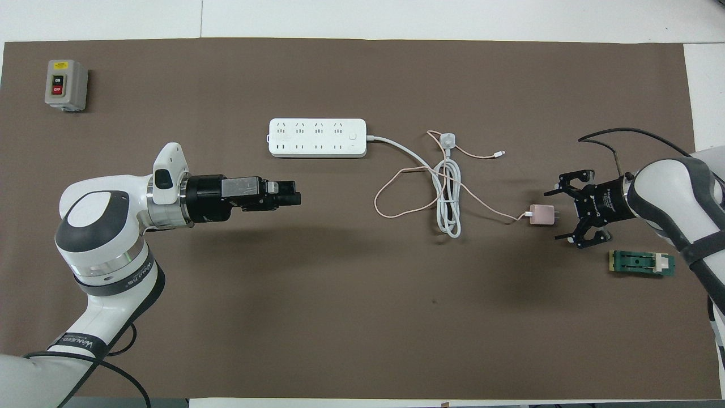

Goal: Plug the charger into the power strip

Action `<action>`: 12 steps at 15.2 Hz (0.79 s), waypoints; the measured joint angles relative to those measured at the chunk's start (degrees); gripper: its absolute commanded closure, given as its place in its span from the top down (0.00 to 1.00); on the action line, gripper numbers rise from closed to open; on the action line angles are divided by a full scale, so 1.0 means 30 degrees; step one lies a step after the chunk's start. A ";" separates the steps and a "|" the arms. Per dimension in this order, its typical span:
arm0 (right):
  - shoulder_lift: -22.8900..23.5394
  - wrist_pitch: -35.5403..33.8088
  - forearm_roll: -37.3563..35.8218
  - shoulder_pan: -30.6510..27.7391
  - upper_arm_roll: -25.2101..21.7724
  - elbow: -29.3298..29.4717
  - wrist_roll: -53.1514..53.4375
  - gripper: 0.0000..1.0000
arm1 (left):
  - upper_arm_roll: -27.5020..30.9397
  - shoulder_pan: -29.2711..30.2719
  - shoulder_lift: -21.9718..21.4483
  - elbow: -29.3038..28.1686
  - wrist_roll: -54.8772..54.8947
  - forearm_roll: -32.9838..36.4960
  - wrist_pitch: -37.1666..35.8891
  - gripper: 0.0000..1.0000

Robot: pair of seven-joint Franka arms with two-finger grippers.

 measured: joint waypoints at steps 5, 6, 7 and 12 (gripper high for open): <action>0.0006 0.1069 0.0000 0.0004 0.0002 -0.0779 -0.0845 1.00 | -0.0010 -0.0327 0.0098 -0.0554 0.1183 -0.1332 0.0002 1.00; 0.0006 0.1158 0.0000 0.0004 0.0002 -0.0863 -0.0888 1.00 | -0.0010 -0.0455 0.0166 -0.0565 0.1223 -0.1576 0.0002 1.00; 0.0005 0.1186 0.0000 0.0004 0.0001 -0.0906 -0.0913 1.00 | -0.0001 -0.0602 0.0262 -0.0566 0.1300 -0.1777 0.0002 1.00; 0.0005 0.1503 0.0000 0.0005 0.0002 -0.1228 -0.1515 0.75 | 0.0005 -0.1176 0.1194 -0.0535 0.2551 -0.2495 0.0021 1.00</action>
